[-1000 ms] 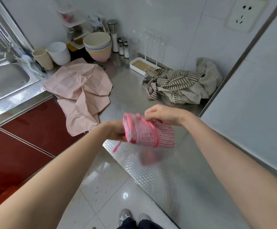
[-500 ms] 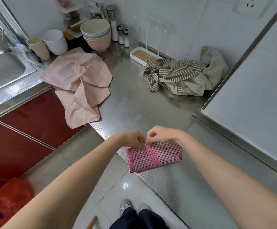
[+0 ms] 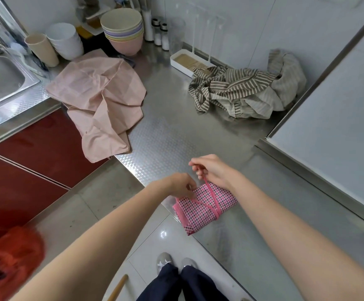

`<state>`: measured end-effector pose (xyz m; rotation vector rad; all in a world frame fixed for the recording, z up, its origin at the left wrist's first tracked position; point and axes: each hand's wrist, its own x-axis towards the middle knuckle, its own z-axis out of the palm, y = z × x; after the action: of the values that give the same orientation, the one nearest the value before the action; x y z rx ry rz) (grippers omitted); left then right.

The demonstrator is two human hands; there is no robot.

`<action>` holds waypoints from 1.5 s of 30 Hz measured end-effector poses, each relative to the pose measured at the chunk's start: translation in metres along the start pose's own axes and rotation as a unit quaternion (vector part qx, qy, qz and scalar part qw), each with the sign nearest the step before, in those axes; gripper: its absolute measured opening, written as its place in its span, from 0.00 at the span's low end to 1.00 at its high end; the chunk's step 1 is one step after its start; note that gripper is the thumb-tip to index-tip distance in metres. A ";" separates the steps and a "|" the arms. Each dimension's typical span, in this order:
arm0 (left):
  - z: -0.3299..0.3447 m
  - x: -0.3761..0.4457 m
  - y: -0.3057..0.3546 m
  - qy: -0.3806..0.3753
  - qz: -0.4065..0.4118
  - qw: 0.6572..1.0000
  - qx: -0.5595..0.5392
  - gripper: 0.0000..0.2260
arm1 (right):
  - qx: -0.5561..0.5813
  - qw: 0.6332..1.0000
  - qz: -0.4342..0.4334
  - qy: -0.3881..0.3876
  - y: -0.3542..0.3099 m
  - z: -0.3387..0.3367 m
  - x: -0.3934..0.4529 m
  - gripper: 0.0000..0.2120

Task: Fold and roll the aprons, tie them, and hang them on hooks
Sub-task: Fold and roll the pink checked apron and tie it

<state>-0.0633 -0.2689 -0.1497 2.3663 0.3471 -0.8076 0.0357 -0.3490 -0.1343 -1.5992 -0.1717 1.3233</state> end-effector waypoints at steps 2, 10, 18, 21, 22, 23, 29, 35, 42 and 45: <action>-0.006 0.000 -0.002 -0.018 -0.003 1.000 -0.011 0.12 | -0.033 0.999 -0.019 -0.019 0.006 0.000 -0.002 0.06; -0.048 -0.002 -0.015 0.062 -0.027 0.995 -0.076 0.09 | -0.250 0.964 -0.041 -0.084 0.018 -0.005 -0.005 0.10; -0.019 -0.006 -0.021 0.184 -0.084 0.860 -0.468 0.15 | -0.106 0.993 -0.048 -0.017 0.014 0.003 -0.005 0.10; 0.000 -0.012 -0.018 0.050 -0.035 0.826 -0.561 0.17 | 0.020 0.998 -0.050 -0.031 0.010 -0.001 -0.005 0.09; 0.004 -0.011 -0.015 0.027 0.003 0.814 -0.580 0.16 | 0.037 0.997 -0.046 -0.041 0.009 -0.002 -0.004 0.09; 0.007 -0.008 -0.012 0.023 0.032 0.801 -0.597 0.14 | 0.041 0.997 -0.041 -0.054 0.007 -0.003 -0.004 0.09; 0.008 0.001 -0.008 0.050 0.027 0.823 -0.565 0.04 | -0.100 0.986 -0.042 -0.130 -0.011 -0.015 -0.010 0.10; 0.004 0.007 -0.005 0.028 -0.065 0.838 -0.541 0.08 | -0.653 0.745 -0.108 -0.078 -0.033 -0.022 -0.001 0.08; -0.002 0.013 -0.006 0.016 -0.146 0.811 -0.567 0.22 | -0.752 0.608 -0.253 -0.033 -0.011 -0.013 -0.009 0.11; -0.003 0.011 -0.010 0.000 -0.155 0.818 -0.553 0.12 | -0.736 0.617 -0.275 -0.046 -0.006 -0.019 -0.009 0.11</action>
<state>-0.0571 -0.2584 -0.1594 1.2106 0.9252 -0.5001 0.0501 -0.3633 -0.1257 -2.3540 -2.0899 0.5685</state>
